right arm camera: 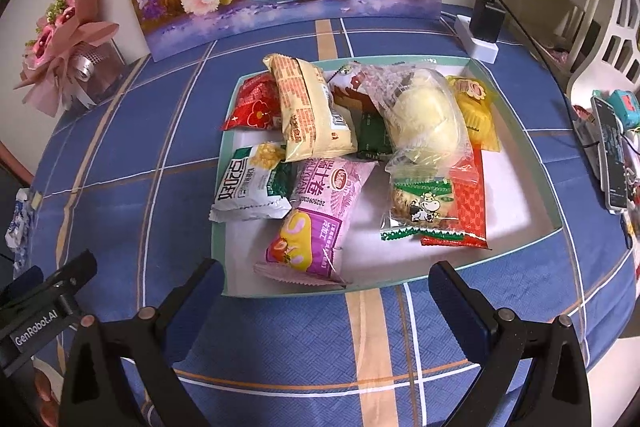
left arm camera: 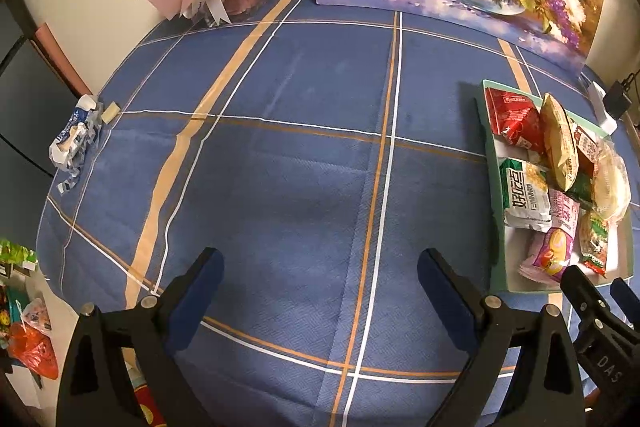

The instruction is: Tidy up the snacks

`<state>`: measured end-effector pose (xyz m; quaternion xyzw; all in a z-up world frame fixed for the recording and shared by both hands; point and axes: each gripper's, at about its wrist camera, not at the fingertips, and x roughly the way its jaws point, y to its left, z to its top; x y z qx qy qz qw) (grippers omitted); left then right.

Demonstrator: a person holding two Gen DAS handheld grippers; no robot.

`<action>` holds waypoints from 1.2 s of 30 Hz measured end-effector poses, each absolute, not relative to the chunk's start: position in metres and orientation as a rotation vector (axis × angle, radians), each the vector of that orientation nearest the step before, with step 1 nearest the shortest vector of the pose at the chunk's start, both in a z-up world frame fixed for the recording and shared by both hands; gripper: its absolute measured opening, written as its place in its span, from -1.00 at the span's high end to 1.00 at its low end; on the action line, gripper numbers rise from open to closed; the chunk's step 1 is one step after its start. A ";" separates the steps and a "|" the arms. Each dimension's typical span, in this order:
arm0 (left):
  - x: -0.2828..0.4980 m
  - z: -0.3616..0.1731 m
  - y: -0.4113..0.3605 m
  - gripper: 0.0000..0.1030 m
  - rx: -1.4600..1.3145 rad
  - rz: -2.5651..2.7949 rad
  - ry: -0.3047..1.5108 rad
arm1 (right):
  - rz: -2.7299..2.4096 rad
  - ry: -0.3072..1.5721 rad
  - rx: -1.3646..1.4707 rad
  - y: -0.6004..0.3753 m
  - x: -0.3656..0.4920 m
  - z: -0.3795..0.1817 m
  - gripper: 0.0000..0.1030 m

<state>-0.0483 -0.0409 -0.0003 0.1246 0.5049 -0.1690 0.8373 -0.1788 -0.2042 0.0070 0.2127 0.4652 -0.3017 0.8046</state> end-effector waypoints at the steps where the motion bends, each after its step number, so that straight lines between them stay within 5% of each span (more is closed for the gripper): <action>1: -0.048 -0.001 -0.041 -0.90 0.263 -0.355 1.069 | -0.646 0.998 0.456 -0.204 -0.179 0.007 -1.00; 36: -0.048 0.001 -0.042 -0.90 0.261 -0.349 1.067 | -0.640 1.011 0.453 -0.203 -0.176 0.004 -1.00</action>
